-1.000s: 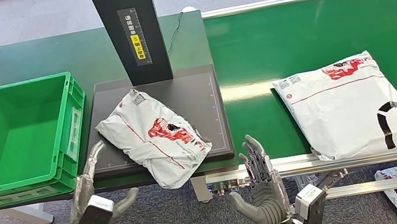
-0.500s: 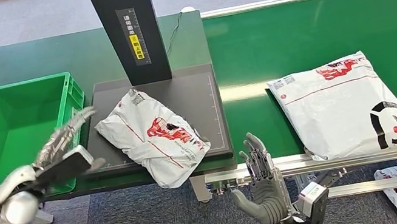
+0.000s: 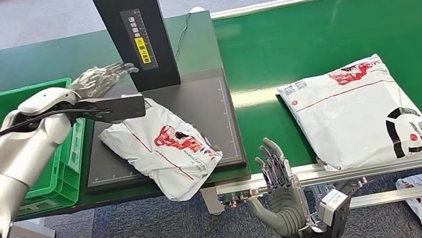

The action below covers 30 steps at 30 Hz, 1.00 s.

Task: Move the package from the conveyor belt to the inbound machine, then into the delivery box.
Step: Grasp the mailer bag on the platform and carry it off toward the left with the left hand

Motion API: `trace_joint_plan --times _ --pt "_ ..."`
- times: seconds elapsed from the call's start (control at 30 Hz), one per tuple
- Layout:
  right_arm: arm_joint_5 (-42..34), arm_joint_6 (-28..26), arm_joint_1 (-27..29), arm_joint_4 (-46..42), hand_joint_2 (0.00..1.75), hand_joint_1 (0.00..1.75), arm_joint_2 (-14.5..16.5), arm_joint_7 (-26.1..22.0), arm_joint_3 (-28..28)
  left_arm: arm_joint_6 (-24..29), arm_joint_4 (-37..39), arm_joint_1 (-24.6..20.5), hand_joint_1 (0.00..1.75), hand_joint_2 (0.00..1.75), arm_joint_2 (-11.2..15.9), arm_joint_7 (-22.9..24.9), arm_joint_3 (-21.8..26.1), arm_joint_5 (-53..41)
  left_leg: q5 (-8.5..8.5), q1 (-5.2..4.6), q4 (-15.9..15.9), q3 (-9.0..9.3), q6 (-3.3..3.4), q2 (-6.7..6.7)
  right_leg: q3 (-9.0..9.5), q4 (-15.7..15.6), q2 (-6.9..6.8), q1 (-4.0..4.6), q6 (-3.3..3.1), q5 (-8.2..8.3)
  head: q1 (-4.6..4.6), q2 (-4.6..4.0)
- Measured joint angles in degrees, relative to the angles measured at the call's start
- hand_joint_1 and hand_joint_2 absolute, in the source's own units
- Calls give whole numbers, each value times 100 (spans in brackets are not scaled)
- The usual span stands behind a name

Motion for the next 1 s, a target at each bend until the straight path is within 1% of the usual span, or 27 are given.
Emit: trace_joint_plan --times 0.13,0.33,0.5,0.63,0.77,1.0 --pt "16 -2 -6 1 175 0 5 13 -22 30 422 -49 0 175 -326 -5 -233 78 0 2 -1 -1 0 -3 -2 0 0 2 1 -1 0 0" --pt "16 -9 -16 16 175 0 7 16 -50 105 756 -22 0 175 -669 -31 -363 183 0 2 -1 -2 1 -5 -1 0 0 2 1 -2 0 0" --pt "22 5 -86 43 175 0 29 19 -56 -29 914 185 0 175 -968 -33 -472 152 0 0 -1 -4 1 -6 0 0 -1 0 2 -2 0 0" --pt "38 14 -148 74 175 0 47 20 -56 28 992 399 0 175 -1173 -42 -547 152 -1 1 -1 -5 1 -8 -1 0 -1 0 3 -3 0 0" --pt "130 5 -173 85 175 0 49 23 -54 124 1053 558 0 175 -1282 -61 -587 171 -1 1 -1 -6 1 -6 -1 0 -1 0 3 -3 -1 0" --pt "152 -7 -203 113 175 0 49 23 -49 253 1144 766 0 175 -1302 -109 -576 248 0 2 -1 -6 1 -7 0 0 -1 1 3 -4 0 0"
